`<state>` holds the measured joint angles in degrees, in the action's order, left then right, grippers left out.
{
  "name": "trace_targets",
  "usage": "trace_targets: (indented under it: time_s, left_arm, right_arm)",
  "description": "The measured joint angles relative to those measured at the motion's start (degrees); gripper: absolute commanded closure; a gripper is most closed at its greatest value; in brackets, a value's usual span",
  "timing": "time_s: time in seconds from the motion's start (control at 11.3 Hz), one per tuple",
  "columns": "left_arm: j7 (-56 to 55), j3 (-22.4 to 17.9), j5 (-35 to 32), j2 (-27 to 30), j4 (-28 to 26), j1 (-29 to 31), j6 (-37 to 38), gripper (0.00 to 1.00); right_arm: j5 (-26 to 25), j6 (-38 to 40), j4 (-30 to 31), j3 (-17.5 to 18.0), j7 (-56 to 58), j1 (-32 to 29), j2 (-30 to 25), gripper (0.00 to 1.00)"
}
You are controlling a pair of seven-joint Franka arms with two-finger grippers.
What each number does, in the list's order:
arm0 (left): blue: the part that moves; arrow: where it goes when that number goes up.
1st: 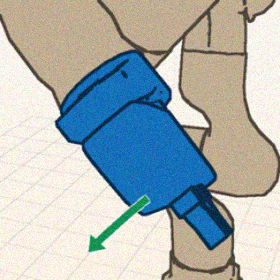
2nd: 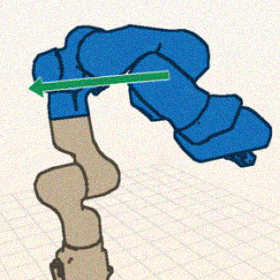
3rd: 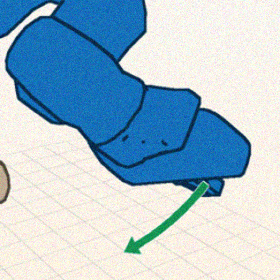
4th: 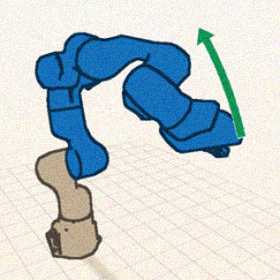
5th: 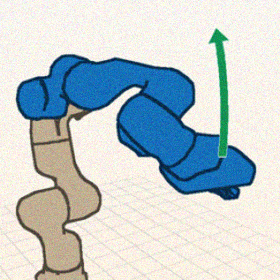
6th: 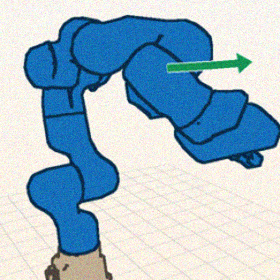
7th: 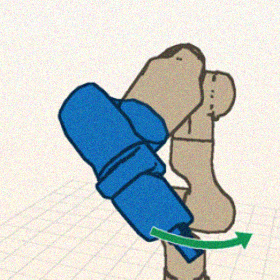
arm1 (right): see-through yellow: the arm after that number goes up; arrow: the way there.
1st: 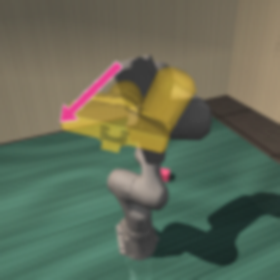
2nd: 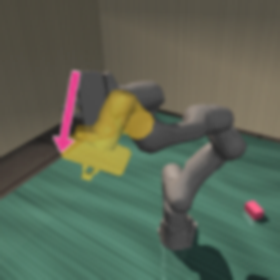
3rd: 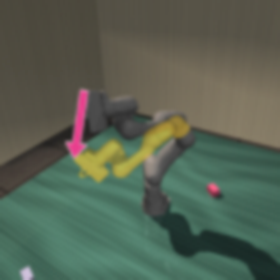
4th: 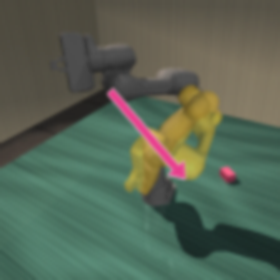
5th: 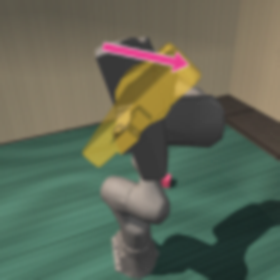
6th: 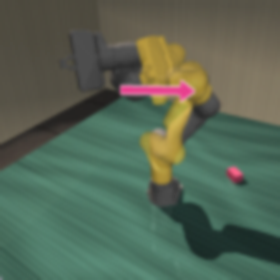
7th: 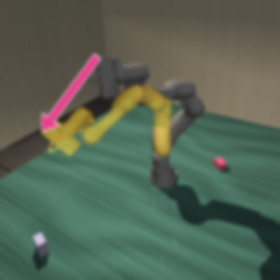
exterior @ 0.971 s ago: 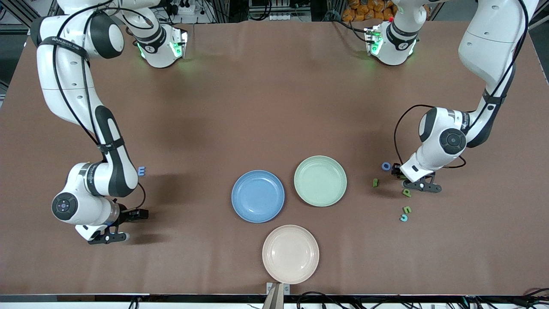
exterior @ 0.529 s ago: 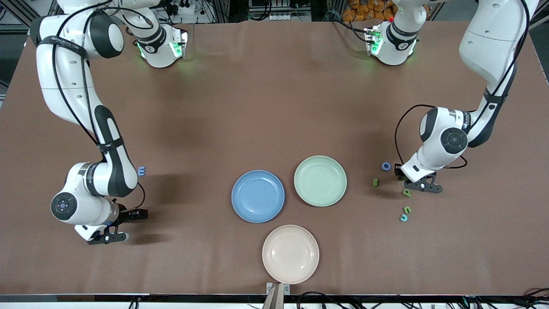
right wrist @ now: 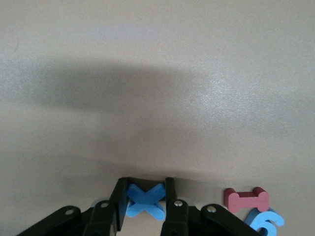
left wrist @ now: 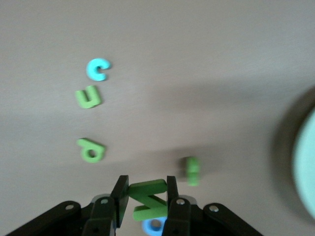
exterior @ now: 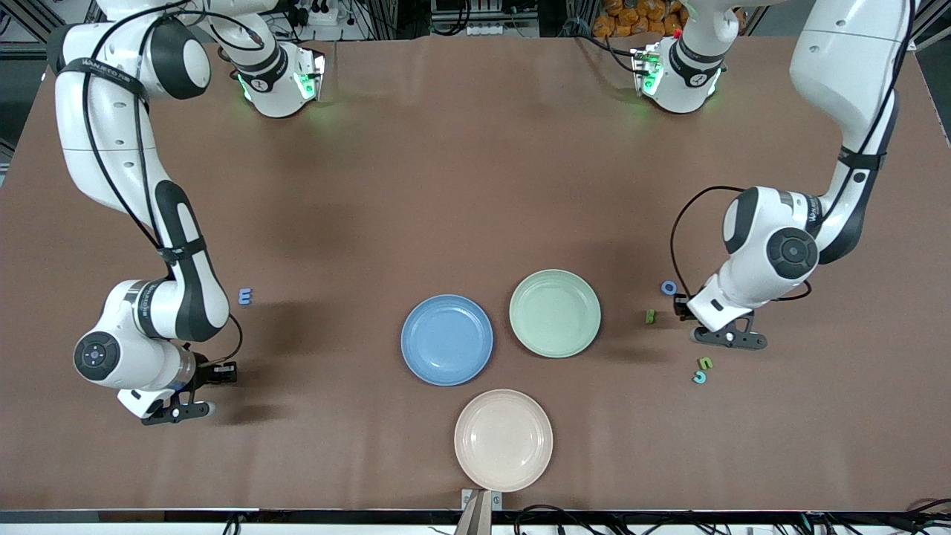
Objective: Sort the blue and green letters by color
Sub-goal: 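Place the X on the blue plate while the left gripper drops its letter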
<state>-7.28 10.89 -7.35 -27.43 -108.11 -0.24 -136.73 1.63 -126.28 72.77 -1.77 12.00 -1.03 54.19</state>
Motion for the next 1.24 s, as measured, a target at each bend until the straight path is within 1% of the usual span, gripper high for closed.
trace_targets:
  time_s: [0.18,0.35,0.53,0.62,0.71,0.79,0.97,1.06,1.24]
  left_arm:
    - [-8.0,0.1,0.6,0.0,2.7,-4.8,2.1,1.0]
    - [-16.0,0.2,0.7,-0.7,5.1,-9.3,3.5,1.0]
    - [-22.9,0.1,0.8,-2.6,7.2,-13.4,3.7,1.0]
    - [-26.3,0.1,0.9,-3.8,8.2,-15.3,3.7,0.96]
    - [-29.7,0.1,0.9,-5.2,9.3,-17.3,3.7,0.33]
    - [-32.6,0.1,1.0,-6.3,10.0,-18.7,3.7,0.0]
    - [-34.5,0.1,1.0,-7.4,10.8,-19.5,3.7,0.0]
    - [-34.5,-0.1,1.0,-7.4,10.9,-19.5,3.7,0.0]
    - [-33.6,-0.3,0.2,-7.4,11.4,-19.0,3.7,0.0]
  right_arm:
    - [0.1,0.0,-0.1,0.4,0.0,0.1,0.0,1.0]
    - [0.5,0.5,-0.4,2.4,-1.4,0.4,-0.4,1.0]
    - [0.6,1.6,-1.4,6.4,-6.8,0.7,-1.2,1.0]
    - [0.6,1.7,-2.0,9.0,-11.5,0.9,-1.5,1.0]
    - [0.6,1.7,-2.7,12.0,-17.7,1.3,-1.6,1.0]
    - [0.7,1.7,-2.8,15.0,-25.3,1.7,-1.6,1.0]
    - [0.7,-1.5,-2.8,19.6,-38.4,2.9,-1.6,1.0]
    - [0.8,-3.9,-2.8,20.8,-45.3,4.2,-1.6,1.0]
    - [1.1,-11.4,-2.7,21.5,-61.4,9.0,-1.5,1.0]
